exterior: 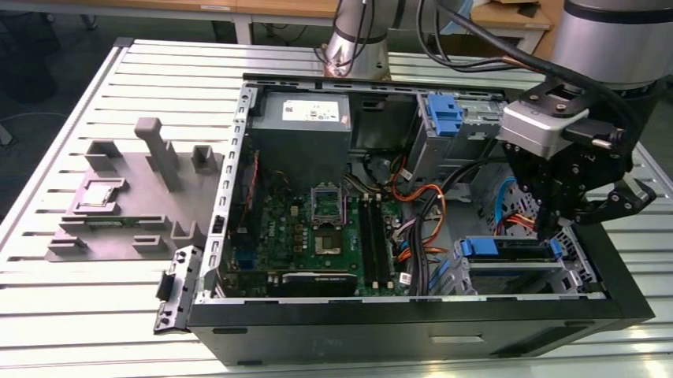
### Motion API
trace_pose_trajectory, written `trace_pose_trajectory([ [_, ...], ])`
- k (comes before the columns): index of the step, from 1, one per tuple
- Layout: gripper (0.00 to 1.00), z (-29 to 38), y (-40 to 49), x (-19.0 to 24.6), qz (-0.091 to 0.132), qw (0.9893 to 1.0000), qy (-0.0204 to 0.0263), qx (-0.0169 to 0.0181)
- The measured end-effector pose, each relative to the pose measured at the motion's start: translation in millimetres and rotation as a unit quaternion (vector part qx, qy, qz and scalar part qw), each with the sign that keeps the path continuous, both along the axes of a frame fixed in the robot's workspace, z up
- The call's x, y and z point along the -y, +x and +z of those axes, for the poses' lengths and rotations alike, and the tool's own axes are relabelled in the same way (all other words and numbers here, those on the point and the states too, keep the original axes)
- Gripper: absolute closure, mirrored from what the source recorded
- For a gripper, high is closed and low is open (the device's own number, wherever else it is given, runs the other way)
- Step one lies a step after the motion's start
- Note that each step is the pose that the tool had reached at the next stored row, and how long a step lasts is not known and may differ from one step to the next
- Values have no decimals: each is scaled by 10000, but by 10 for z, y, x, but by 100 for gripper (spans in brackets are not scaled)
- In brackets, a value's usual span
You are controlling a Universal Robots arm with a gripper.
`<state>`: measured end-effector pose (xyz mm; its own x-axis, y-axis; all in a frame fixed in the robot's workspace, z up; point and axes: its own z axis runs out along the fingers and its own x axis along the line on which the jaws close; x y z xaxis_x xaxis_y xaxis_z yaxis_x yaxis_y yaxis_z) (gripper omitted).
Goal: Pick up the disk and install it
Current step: 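Insert the first disk wire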
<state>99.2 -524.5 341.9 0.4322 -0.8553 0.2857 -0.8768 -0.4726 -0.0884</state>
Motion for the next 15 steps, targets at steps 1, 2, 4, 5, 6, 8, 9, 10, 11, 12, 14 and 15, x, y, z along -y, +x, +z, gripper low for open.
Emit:
trace_pose_trajectory([
  [1,83,-6,1,-1,-34,10000,0,0],
  [2,83,-15,1,-1,-42,10000,6,-11],
  [4,83,-28,0,-1,-43,10000,21,-24],
  [5,83,-32,0,-4,-44,10000,22,-28],
  [6,83,-35,1,-16,-48,10000,21,-35],
  [8,83,-44,2,-26,-108,9999,24,-43],
  [9,83,-48,2,-28,-156,9999,25,-45],
  [10,83,-50,2,-29,-209,9998,25,-47],
  [11,83,-53,2,-31,-262,9996,24,-49],
  [12,83,-55,2,-32,-316,9995,24,-50],
  [14,83,-60,1,-35,-421,9991,24,-52],
  [15,83,-63,2,-37,-471,9989,24,-52],
])
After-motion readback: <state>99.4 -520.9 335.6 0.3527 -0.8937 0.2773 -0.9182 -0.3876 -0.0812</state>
